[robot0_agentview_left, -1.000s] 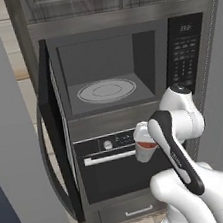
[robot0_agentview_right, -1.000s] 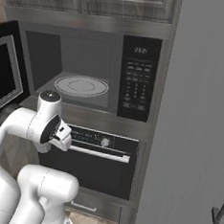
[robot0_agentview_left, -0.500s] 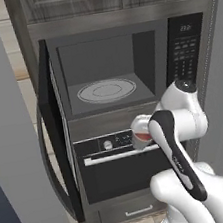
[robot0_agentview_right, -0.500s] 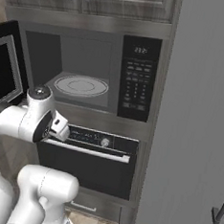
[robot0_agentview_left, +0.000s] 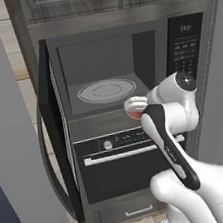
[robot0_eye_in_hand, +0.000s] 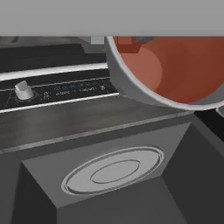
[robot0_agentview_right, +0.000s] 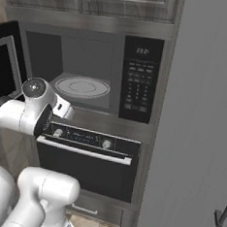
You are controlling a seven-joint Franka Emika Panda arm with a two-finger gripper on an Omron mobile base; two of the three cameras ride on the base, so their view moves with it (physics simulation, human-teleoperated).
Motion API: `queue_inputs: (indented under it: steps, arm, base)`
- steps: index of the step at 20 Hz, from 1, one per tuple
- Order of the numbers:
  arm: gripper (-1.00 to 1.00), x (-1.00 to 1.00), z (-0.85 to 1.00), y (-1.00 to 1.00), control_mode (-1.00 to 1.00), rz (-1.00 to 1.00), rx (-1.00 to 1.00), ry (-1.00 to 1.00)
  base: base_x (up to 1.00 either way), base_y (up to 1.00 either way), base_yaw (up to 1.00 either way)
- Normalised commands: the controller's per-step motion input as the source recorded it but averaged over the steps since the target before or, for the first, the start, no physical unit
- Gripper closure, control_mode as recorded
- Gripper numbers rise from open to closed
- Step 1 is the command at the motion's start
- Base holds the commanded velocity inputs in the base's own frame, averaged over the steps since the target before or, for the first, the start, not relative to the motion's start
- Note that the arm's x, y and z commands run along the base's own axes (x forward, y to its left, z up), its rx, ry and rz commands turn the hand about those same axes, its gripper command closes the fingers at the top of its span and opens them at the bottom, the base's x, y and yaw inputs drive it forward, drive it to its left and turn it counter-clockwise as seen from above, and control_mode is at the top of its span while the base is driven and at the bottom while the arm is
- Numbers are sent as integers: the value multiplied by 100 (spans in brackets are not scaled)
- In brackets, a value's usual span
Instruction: Place the microwavable item in the microwave. Then, close the microwave door and press the start button.
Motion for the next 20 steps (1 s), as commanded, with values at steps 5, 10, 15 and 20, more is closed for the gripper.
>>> queue_inputs:
  steps: [5, 10, 15, 20]
  arm:
    - [100, 59, 40, -8, -100, -17, 0, -4]
    - [100, 68, 41, -13, -100, -15, 5, 12]
    - [100, 71, 27, -3, -100, -7, 6, 9]
    - [100, 83, -12, 0, -100, 0, 5, 16]
  base:
    - [0, 0, 0]
    - [0, 0, 0]
    - [0, 0, 0]
    - [0, 0, 0]
